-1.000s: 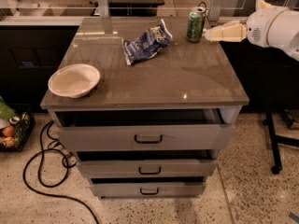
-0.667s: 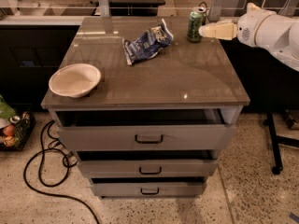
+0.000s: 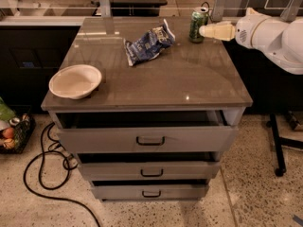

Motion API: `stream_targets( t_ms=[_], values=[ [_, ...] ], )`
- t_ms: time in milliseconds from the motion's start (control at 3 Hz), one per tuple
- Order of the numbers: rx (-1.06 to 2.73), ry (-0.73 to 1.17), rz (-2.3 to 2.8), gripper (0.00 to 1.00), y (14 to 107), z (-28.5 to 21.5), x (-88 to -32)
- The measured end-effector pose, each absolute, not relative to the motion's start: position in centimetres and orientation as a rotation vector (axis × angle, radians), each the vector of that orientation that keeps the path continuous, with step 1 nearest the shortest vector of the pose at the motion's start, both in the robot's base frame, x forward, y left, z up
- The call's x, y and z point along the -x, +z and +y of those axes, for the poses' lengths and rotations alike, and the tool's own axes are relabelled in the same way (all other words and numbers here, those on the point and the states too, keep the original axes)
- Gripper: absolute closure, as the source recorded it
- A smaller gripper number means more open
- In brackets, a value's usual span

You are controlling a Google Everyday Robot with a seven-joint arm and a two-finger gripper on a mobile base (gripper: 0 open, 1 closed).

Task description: Place green can into paper bowl

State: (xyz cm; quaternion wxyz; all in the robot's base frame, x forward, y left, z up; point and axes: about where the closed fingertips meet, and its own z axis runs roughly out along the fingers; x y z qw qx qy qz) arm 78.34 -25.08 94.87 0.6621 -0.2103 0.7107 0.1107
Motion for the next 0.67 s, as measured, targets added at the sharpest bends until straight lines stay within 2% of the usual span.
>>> stream_targets(
  t_ms=[333, 667],
  values=[
    [0.478, 0.258, 1.601, 0.00, 94.8, -25.0, -79.7],
    [0.461, 0.303, 1.587, 0.00, 94.0, -24.8, -83.5]
  ],
)
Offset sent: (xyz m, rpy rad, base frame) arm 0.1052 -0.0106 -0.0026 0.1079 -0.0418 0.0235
